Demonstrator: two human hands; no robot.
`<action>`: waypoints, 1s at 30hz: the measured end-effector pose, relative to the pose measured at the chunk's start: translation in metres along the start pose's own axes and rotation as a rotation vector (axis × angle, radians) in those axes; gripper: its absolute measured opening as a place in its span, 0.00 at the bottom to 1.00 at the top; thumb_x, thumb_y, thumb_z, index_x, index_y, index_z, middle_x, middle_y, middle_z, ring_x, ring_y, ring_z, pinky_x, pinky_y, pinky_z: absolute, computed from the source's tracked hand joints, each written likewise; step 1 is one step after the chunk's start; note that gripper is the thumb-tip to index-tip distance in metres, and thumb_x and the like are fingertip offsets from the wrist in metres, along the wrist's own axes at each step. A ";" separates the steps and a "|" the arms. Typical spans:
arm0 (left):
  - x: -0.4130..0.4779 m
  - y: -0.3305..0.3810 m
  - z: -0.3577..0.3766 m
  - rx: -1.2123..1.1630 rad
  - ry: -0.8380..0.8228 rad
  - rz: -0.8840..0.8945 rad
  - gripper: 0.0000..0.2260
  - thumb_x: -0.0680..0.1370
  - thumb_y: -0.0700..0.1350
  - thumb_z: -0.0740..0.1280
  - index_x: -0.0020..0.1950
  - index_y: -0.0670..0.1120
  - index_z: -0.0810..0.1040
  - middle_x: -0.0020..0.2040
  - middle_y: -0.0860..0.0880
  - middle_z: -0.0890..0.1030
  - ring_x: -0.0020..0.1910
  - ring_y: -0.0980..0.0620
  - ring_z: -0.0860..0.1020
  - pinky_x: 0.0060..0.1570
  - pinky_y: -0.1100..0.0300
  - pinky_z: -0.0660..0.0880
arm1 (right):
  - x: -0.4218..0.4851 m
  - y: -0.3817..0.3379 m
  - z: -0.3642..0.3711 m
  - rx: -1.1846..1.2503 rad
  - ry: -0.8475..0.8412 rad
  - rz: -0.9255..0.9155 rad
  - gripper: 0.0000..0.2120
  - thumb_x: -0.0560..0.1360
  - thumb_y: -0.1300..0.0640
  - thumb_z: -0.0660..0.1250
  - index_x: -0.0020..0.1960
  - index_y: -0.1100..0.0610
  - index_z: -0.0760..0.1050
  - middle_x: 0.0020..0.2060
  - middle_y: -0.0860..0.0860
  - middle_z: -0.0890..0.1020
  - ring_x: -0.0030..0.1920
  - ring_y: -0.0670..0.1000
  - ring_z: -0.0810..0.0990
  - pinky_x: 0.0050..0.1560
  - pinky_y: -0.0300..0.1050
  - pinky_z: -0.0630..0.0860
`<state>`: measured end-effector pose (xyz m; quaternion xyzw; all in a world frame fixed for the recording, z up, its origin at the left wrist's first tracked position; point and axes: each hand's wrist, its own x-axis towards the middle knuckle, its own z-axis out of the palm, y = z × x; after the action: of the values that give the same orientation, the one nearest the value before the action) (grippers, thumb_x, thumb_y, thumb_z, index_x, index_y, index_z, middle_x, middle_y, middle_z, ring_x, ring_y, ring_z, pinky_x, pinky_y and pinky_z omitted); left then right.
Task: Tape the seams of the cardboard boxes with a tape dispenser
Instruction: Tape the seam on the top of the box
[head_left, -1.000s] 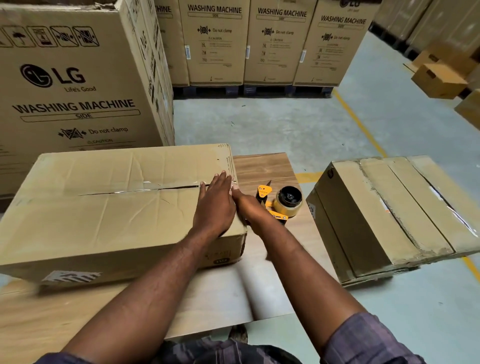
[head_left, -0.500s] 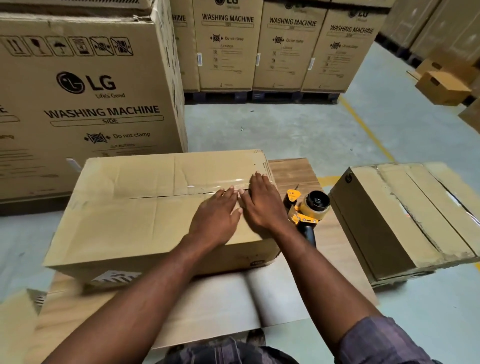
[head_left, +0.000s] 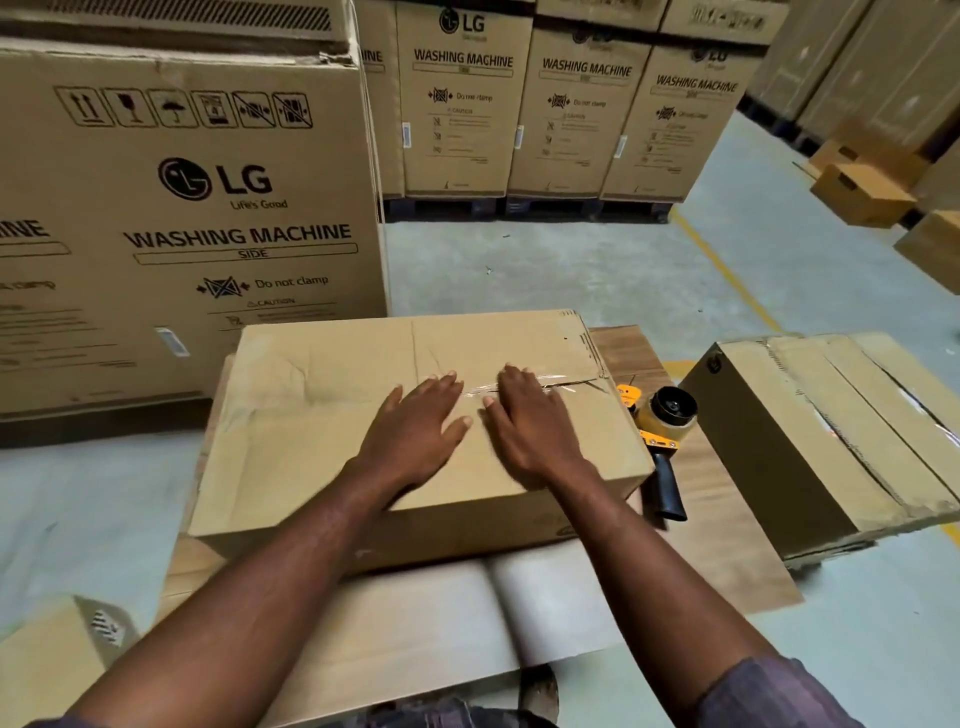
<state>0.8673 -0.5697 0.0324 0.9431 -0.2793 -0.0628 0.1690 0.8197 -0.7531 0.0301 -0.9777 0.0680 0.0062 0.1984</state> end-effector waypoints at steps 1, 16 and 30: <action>-0.006 -0.015 -0.005 0.002 0.017 -0.013 0.26 0.84 0.59 0.53 0.81 0.55 0.57 0.81 0.57 0.55 0.80 0.57 0.52 0.78 0.49 0.48 | 0.001 0.004 0.000 -0.013 0.030 0.048 0.30 0.85 0.41 0.48 0.82 0.55 0.55 0.82 0.51 0.55 0.82 0.52 0.51 0.80 0.57 0.49; -0.060 -0.147 -0.049 0.079 0.046 -0.071 0.25 0.84 0.59 0.52 0.81 0.54 0.56 0.81 0.54 0.55 0.80 0.55 0.53 0.78 0.53 0.50 | 0.001 -0.100 0.042 -0.079 -0.037 -0.015 0.34 0.85 0.39 0.47 0.83 0.59 0.51 0.83 0.54 0.50 0.83 0.53 0.47 0.81 0.55 0.45; -0.085 -0.197 -0.057 -0.529 0.223 -0.220 0.31 0.77 0.50 0.73 0.79 0.55 0.65 0.80 0.57 0.57 0.77 0.60 0.56 0.75 0.58 0.57 | 0.001 -0.164 0.060 0.069 0.004 -0.036 0.33 0.83 0.41 0.55 0.81 0.57 0.57 0.82 0.54 0.56 0.82 0.53 0.52 0.81 0.56 0.47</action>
<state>0.9084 -0.3520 0.0185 0.8919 -0.1294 -0.0473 0.4307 0.8440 -0.5800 0.0382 -0.9714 0.0512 -0.0018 0.2319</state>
